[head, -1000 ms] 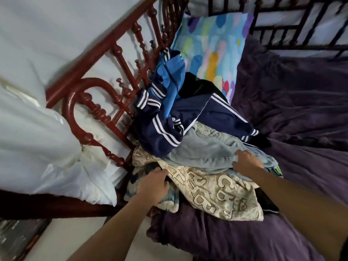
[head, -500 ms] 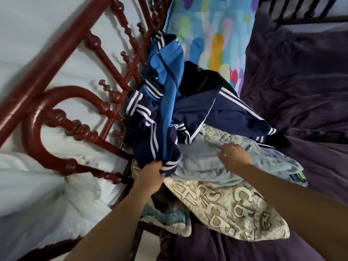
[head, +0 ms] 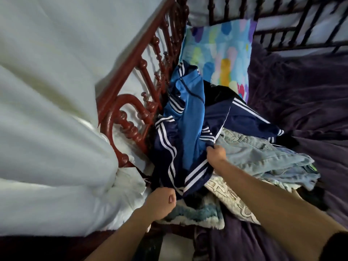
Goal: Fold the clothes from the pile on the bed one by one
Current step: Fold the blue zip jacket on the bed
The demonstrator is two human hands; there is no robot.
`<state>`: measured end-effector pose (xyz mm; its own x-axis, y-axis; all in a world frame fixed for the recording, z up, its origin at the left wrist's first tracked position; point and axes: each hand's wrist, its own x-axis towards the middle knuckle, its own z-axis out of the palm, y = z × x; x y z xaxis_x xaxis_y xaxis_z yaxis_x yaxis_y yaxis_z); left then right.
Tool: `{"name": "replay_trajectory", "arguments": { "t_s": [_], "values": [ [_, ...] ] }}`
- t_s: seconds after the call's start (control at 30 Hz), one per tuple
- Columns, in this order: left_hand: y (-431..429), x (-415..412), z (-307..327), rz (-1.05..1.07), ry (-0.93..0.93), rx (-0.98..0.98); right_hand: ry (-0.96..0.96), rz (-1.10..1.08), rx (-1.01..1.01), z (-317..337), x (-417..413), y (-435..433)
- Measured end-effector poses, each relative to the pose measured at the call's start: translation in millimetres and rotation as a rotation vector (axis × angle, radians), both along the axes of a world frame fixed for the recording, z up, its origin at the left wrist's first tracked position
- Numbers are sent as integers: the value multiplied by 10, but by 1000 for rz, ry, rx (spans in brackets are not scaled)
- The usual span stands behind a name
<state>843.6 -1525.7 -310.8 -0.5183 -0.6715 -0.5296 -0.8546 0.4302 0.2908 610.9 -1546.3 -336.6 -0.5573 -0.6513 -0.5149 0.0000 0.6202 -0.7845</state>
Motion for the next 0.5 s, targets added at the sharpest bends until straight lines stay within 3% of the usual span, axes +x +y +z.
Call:
{"name": "replay_trajectory", "arguments": {
  "t_s": [0.1,0.2,0.37,0.5],
  "values": [
    [-21,83,73,-35,6,55,262,-32,3,302,-435,474],
    [-131,-106,246,-99,52,-20,475,-144,-155,764,-820,929],
    [-268,-816,706,-166,269,-201,477,-269,-473,1730,-1211,1399],
    [-215,-1512,1268,-202,449,-303,427,-299,-616,2445,-1361,1807]
  ]
}}
